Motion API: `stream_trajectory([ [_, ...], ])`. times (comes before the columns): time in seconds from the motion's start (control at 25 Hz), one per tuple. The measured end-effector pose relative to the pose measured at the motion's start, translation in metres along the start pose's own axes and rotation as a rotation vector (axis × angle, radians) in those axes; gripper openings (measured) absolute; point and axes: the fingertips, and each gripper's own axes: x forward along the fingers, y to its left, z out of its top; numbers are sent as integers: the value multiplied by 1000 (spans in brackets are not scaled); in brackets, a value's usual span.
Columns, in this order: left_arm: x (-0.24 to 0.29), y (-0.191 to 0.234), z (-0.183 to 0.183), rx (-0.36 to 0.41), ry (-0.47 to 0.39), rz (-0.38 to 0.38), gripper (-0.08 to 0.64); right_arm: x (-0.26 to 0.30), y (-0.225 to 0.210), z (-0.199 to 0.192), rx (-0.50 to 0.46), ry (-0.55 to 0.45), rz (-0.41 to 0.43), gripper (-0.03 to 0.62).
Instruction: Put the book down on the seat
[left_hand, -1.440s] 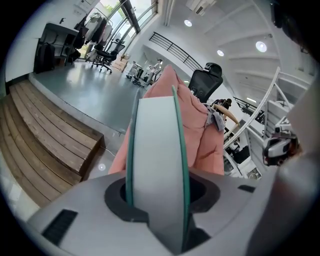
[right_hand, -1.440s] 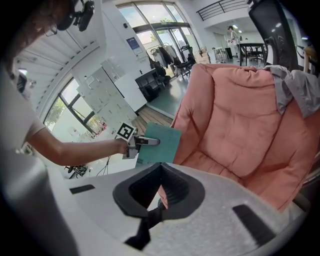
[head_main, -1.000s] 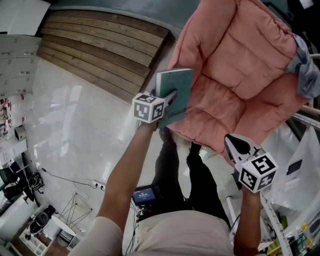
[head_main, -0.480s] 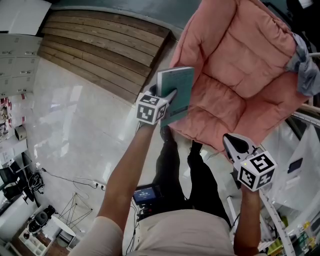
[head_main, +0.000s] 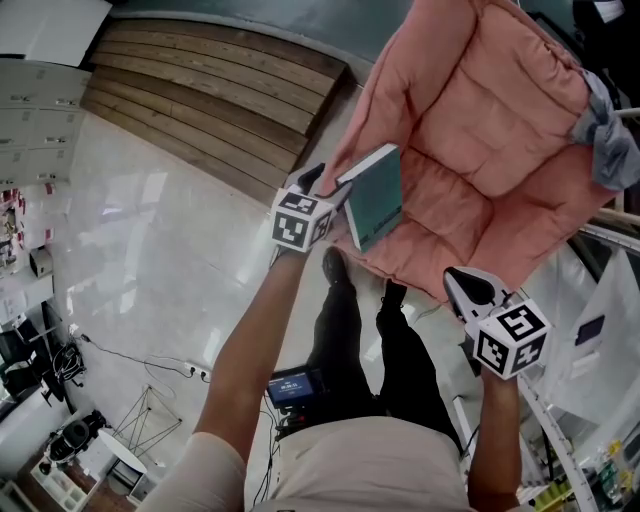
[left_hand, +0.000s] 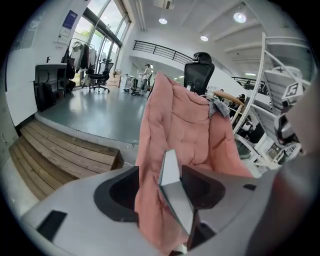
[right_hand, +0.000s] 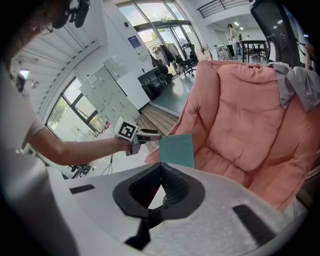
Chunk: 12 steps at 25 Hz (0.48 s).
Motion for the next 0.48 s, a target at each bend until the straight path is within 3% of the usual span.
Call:
stream_trajectory([
  [0.16,-8,-12,-6,-8,6,-44,245,-2,13,0,-15,-2,8,-6],
  [0.48,-33,-9,0,-3,-13,-22,244,-10,26,-1,-27,-1,9,-6],
])
